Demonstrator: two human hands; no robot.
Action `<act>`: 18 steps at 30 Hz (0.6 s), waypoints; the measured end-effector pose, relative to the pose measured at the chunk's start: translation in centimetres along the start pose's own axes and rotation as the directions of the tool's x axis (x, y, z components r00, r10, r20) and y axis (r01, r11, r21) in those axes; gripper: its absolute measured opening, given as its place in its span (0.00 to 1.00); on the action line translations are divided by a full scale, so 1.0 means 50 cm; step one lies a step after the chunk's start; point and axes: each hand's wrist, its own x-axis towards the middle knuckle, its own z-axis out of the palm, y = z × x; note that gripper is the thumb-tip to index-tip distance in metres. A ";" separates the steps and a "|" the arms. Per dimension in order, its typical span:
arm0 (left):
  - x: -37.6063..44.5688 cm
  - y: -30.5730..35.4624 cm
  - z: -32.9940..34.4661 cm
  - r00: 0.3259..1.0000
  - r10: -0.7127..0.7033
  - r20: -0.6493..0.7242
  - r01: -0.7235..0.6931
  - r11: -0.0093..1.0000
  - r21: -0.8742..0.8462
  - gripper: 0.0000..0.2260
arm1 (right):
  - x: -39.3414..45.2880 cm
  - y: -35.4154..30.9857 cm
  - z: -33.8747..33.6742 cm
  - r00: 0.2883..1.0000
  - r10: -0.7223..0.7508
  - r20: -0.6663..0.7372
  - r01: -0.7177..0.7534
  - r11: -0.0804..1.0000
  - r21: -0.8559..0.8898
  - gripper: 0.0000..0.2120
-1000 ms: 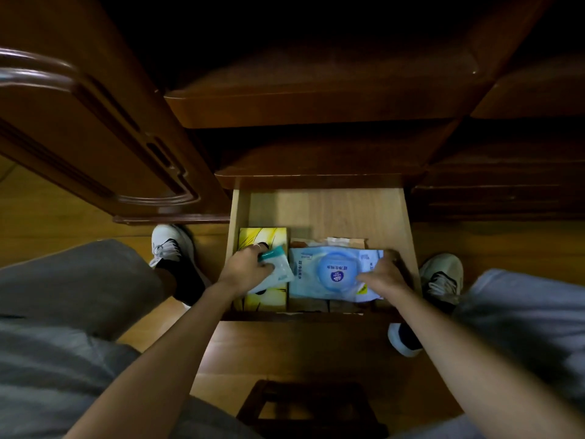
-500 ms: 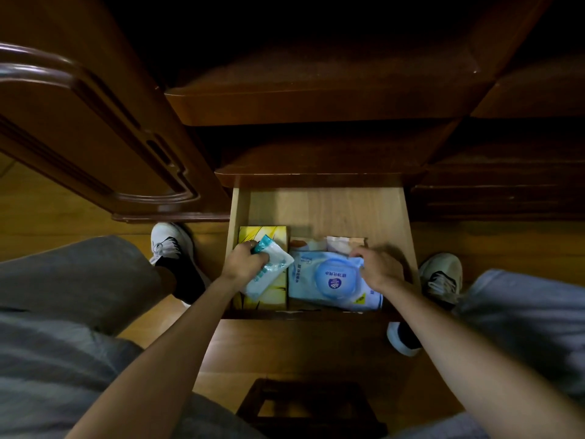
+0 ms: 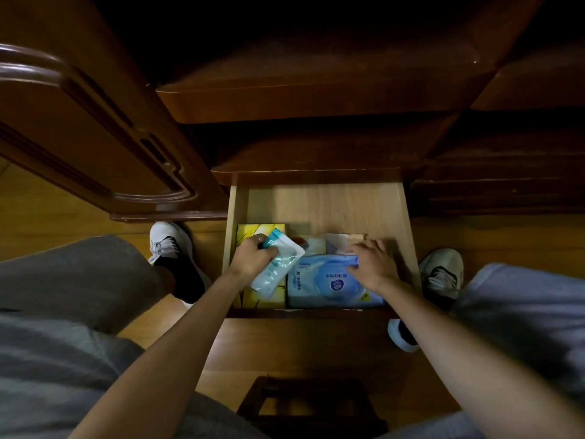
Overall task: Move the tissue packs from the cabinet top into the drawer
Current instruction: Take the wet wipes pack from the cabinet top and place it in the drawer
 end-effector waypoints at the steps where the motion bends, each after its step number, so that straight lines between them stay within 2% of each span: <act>1: 0.000 0.007 0.004 1.000 0.005 0.002 -0.004 0.998 -0.061 0.03 | -0.003 -0.004 -0.006 0.998 0.007 -0.062 -0.005 1.000 0.018 0.20; 3: -0.002 0.026 0.011 0.999 0.005 0.050 0.005 0.978 -0.208 0.05 | -0.009 -0.015 -0.025 0.981 0.041 -0.190 -0.005 0.982 0.188 0.20; 4: -0.003 0.037 0.016 0.996 0.009 0.093 0.017 0.963 -0.269 0.07 | -0.012 -0.022 -0.038 0.984 0.075 -0.161 -0.013 0.934 0.358 0.20; 6: -0.013 0.057 0.029 0.978 0.043 0.205 0.033 0.936 -0.350 0.10 | -0.021 -0.037 -0.071 0.997 0.034 0.075 -0.078 0.708 0.702 0.23; 7: -0.020 0.067 0.039 0.965 0.076 0.252 0.023 0.929 -0.370 0.11 | -0.025 -0.043 -0.084 0.981 -0.056 0.186 -0.115 0.604 0.789 0.21; 8: -0.026 0.073 0.051 0.953 0.110 0.283 0.004 0.928 -0.373 0.11 | -0.027 -0.046 -0.086 0.960 -0.130 0.249 -0.136 0.559 0.818 0.18; 9: -0.031 0.078 0.065 0.945 0.133 0.299 -0.018 0.933 -0.359 0.12 | -0.027 -0.045 -0.083 0.950 -0.163 0.268 -0.138 0.552 0.822 0.13; 11: -0.037 0.082 0.091 0.950 0.154 0.271 -0.080 0.960 -0.267 0.14 | -0.027 -0.038 -0.076 0.969 -0.108 0.224 -0.120 0.587 0.801 0.12; 14: -0.028 0.070 0.098 0.966 0.241 0.096 -0.249 0.965 0.085 0.13 | -0.018 -0.003 -0.091 0.993 0.029 0.117 -0.105 0.695 0.711 0.14; 16: -0.020 0.053 0.081 0.961 0.277 0.006 -0.273 0.941 0.200 0.12 | -0.007 0.029 -0.105 0.988 0.009 0.153 -0.103 0.780 0.618 0.13; 18: -0.011 0.034 0.062 0.955 0.291 -0.054 -0.273 0.936 0.221 0.10 | -0.001 0.039 -0.111 0.963 -0.051 0.264 -0.098 0.848 0.521 0.12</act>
